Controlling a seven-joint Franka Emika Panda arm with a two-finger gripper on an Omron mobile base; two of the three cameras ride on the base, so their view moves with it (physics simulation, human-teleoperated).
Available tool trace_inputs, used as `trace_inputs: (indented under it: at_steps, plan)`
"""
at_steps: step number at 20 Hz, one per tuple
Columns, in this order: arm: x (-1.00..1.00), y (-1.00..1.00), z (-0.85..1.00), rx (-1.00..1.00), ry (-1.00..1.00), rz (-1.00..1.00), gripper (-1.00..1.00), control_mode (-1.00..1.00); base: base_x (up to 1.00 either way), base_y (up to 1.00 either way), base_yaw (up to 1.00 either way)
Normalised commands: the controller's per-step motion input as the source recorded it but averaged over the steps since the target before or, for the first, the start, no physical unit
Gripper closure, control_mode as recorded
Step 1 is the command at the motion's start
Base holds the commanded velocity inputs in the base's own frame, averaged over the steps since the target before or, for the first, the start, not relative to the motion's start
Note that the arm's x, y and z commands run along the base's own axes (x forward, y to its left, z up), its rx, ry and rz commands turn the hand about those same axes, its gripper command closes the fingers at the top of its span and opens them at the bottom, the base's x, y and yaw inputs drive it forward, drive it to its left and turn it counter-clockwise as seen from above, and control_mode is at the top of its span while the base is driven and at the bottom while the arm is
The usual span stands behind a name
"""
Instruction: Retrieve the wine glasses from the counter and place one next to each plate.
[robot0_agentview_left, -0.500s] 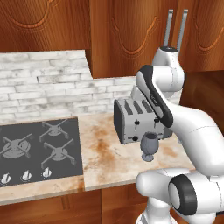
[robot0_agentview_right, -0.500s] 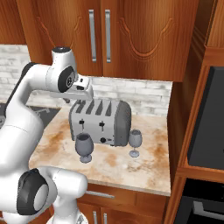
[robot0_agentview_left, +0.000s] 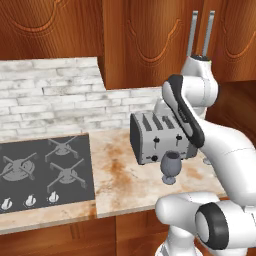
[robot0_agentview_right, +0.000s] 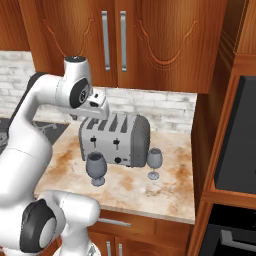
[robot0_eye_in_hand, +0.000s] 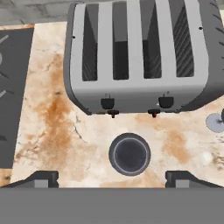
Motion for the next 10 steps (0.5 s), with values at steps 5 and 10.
trace_inputs:
  at_steps: [5, 10]
  plan:
    - [-0.46, -0.37, -0.15, 0.16, 0.0, -0.16, -1.0, -1.0, 0.0, 0.0, 0.0]
    - [0.0, 0.0, 0.0, -0.01, 0.0, 0.0, -1.0, -1.0, 0.0, 0.0, 0.0]
